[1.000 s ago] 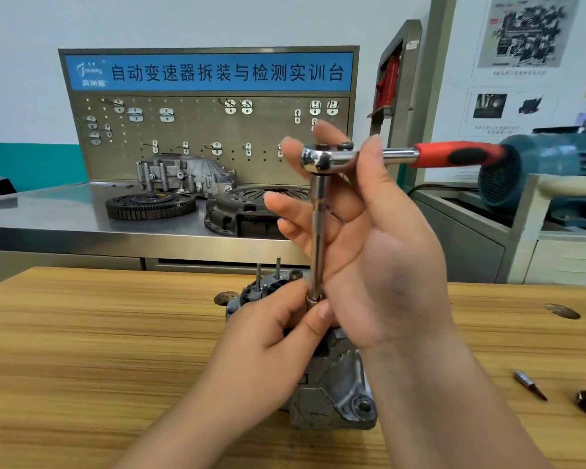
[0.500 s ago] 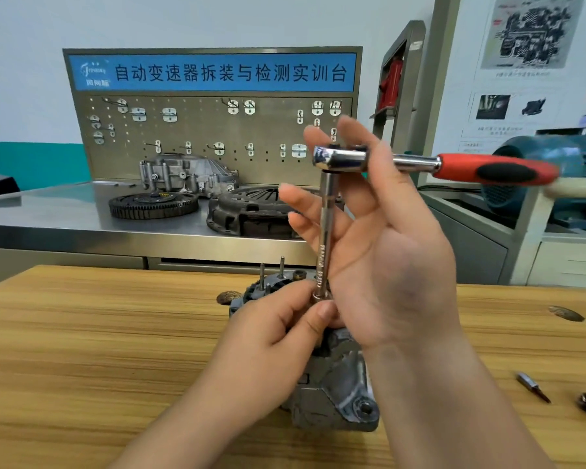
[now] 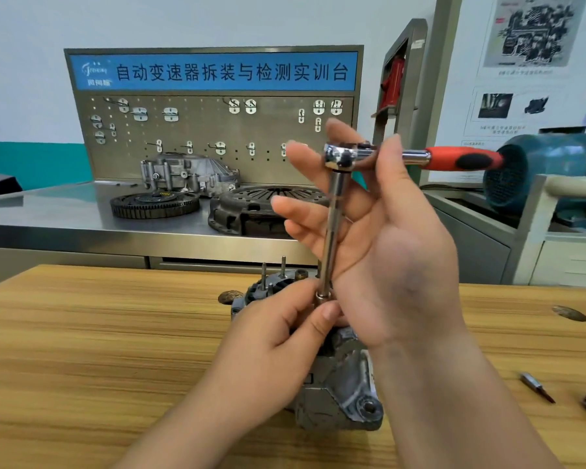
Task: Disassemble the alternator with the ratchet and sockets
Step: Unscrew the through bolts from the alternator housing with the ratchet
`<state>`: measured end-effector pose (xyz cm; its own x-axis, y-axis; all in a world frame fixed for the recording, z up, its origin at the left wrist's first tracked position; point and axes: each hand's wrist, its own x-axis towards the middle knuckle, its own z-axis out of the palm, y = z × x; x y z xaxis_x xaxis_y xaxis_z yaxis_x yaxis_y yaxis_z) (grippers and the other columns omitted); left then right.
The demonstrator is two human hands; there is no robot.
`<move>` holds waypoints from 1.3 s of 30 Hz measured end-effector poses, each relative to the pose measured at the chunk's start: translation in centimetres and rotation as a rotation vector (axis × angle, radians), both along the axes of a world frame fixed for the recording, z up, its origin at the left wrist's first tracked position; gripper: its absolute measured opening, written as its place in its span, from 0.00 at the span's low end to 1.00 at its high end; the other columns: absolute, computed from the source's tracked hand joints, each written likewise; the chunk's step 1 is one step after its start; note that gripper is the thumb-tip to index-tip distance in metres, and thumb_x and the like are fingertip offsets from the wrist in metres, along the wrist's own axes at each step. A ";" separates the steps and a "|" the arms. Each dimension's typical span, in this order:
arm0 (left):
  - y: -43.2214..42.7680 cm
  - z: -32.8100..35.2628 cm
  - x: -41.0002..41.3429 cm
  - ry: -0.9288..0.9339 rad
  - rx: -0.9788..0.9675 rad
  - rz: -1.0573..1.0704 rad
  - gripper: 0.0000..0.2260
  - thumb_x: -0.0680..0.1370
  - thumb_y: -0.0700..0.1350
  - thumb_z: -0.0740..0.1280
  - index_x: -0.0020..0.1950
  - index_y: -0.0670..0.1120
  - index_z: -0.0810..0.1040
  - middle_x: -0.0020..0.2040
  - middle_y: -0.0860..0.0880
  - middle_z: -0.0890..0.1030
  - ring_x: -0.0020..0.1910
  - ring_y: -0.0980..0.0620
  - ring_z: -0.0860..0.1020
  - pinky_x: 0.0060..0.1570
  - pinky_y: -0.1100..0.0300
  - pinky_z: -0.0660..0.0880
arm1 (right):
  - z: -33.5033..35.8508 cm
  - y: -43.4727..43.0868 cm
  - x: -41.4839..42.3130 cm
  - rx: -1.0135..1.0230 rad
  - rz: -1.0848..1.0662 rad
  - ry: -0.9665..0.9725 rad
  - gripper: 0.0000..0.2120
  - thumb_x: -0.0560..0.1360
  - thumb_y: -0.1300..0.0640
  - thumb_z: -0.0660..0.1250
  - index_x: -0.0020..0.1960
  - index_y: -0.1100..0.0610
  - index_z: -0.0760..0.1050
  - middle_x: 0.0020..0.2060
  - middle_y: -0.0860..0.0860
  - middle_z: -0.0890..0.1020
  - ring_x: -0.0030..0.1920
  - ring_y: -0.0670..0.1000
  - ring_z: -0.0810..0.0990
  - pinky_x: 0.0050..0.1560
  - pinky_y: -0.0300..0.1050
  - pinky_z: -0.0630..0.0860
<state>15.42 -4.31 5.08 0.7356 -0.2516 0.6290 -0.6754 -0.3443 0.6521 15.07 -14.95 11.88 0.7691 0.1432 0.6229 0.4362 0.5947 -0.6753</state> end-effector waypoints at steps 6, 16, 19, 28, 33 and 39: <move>0.0 -0.3 0.4 0.032 -0.021 0.010 0.06 0.78 0.46 0.65 0.44 0.46 0.78 0.35 0.63 0.80 0.37 0.69 0.77 0.34 0.66 0.69 | 0.0 0.2 -0.2 0.003 -0.126 -0.125 0.13 0.74 0.54 0.64 0.57 0.47 0.78 0.57 0.48 0.83 0.46 0.52 0.83 0.44 0.42 0.78; 0.0 0.0 0.0 -0.001 0.004 -0.023 0.07 0.76 0.50 0.61 0.40 0.55 0.76 0.31 0.66 0.77 0.35 0.70 0.75 0.32 0.75 0.65 | 0.0 0.0 0.1 0.048 0.003 0.025 0.20 0.72 0.43 0.59 0.60 0.51 0.76 0.48 0.50 0.86 0.37 0.50 0.84 0.35 0.39 0.78; -0.1 -0.1 0.2 0.012 -0.010 -0.015 0.10 0.79 0.46 0.64 0.41 0.42 0.76 0.29 0.64 0.76 0.34 0.73 0.74 0.31 0.74 0.65 | 0.1 0.1 -0.1 0.061 -0.061 -0.060 0.12 0.74 0.52 0.64 0.57 0.48 0.78 0.53 0.48 0.84 0.43 0.50 0.83 0.37 0.39 0.78; 0.0 -0.2 -0.1 0.007 -0.014 0.000 0.15 0.73 0.61 0.59 0.45 0.53 0.78 0.33 0.56 0.79 0.34 0.54 0.76 0.36 0.51 0.73 | -0.1 0.0 0.1 0.025 0.030 0.026 0.20 0.72 0.43 0.58 0.57 0.52 0.77 0.49 0.51 0.85 0.35 0.51 0.84 0.37 0.41 0.78; -0.2 -0.3 0.0 0.023 -0.045 0.048 0.12 0.73 0.57 0.62 0.44 0.51 0.78 0.35 0.47 0.79 0.37 0.45 0.76 0.38 0.47 0.73 | -0.2 0.4 0.0 0.033 -0.050 -0.041 0.13 0.72 0.49 0.65 0.54 0.49 0.81 0.49 0.48 0.85 0.43 0.50 0.83 0.36 0.39 0.77; 0.0 -0.3 0.2 0.022 -0.015 0.023 0.13 0.74 0.59 0.63 0.41 0.50 0.77 0.32 0.48 0.77 0.33 0.47 0.74 0.33 0.49 0.69 | -0.1 0.3 0.0 0.092 -0.043 -0.067 0.10 0.73 0.56 0.64 0.52 0.49 0.81 0.53 0.47 0.84 0.42 0.51 0.83 0.37 0.39 0.77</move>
<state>15.63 -4.34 4.80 0.7550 -0.2250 0.6159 -0.6526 -0.3502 0.6720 15.06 -14.64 11.82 0.7296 0.0505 0.6820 0.5052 0.6324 -0.5873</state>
